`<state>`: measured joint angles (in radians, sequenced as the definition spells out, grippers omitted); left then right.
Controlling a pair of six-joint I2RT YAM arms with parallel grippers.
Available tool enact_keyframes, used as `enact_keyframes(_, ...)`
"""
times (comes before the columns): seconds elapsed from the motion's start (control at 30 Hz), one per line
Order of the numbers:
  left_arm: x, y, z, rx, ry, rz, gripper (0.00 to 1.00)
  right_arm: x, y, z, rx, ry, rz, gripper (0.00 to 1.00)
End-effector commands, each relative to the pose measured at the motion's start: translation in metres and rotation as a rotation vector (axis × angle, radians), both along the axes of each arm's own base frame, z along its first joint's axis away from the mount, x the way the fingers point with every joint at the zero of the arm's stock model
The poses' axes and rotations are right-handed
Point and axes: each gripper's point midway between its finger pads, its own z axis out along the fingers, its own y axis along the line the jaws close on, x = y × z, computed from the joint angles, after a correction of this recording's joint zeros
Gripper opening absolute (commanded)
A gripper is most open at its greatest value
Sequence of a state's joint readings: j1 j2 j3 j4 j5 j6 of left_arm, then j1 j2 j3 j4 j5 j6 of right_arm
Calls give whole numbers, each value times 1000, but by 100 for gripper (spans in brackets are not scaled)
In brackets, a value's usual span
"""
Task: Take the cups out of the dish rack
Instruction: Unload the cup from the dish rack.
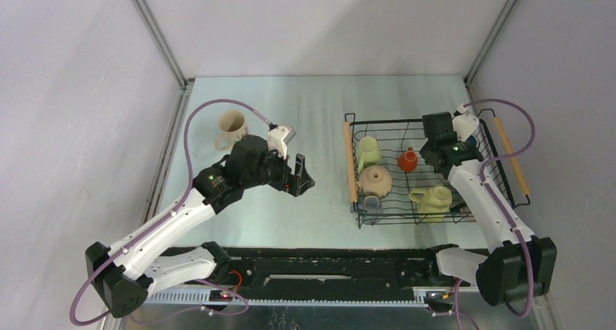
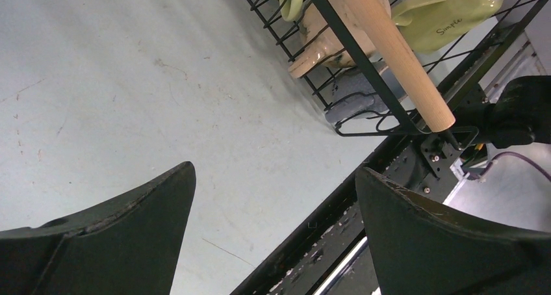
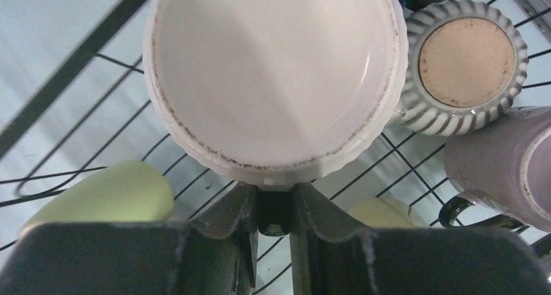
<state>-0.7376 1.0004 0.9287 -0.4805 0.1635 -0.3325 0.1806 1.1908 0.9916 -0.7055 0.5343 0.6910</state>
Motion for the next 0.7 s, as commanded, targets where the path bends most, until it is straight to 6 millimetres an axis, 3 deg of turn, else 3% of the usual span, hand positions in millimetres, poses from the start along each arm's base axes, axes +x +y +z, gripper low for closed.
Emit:
enact_keyframes(0.0,0,-10,36,-109,-31,7,100,11,9,74,11,-207,46,0)
enact_keyframes(0.3,-1,-31,87,-319,-6,9,100,-9,51,121,90,-285,219,0)
enact_keyframes(0.67,22,-55,138,-587,47,-16,100,-25,109,191,231,-415,446,0)
